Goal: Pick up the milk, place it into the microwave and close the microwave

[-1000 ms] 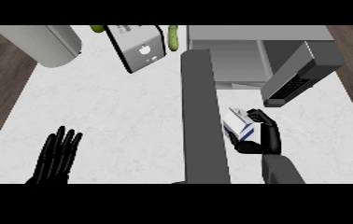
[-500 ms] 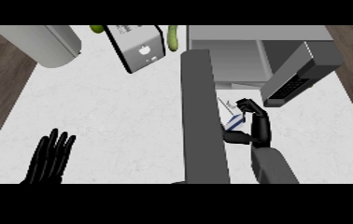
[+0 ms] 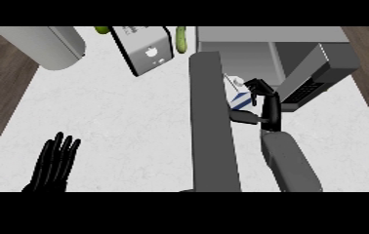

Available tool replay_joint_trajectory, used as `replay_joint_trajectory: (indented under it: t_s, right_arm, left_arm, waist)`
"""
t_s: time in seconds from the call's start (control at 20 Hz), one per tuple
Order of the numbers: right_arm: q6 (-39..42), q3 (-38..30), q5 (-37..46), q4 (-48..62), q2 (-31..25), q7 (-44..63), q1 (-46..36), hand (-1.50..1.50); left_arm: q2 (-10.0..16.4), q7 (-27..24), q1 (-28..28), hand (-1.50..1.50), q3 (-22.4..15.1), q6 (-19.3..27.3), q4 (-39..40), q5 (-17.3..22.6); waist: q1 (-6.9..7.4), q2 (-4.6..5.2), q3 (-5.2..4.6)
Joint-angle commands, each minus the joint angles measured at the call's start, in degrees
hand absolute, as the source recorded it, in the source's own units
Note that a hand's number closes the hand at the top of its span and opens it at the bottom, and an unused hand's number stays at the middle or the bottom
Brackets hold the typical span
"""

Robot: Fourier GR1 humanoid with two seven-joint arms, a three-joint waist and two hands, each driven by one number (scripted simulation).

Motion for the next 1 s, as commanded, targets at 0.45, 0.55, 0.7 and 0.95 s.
replay_joint_trajectory:
  t_s: [0.45,0.55,0.7,0.95]
  right_arm:
    - [-8.94,-3.15,7.62,25.48,-8.26,6.09,-20.74,1.5]
    - [-11.44,-3.98,7.82,28.61,-7.82,5.49,-22.89,1.5]
    - [-14.21,-4.4,8.63,31.54,-9.19,4.43,-23.49,1.5]
    - [-21.54,-3.71,10.87,34.48,-10.97,7.62,-27.03,1.5]
  left_arm:
    - [0.65,1.19,-2.44,-1.5,1.91,-2.13,1.07,0.63]
    - [1.54,1.39,-1.34,-1.5,2.09,-3.76,0.61,1.74]
    - [0.97,0.9,-2.12,-1.5,1.48,-3.99,0.42,1.45]
    - [1.16,2.46,-5.47,-1.5,1.27,-0.39,3.04,-3.77]
  waist:
    - [2.07,0.88,0.08]
    - [3.27,1.31,0.14]
    - [3.77,1.61,0.17]
    - [4.59,2.25,0.22]
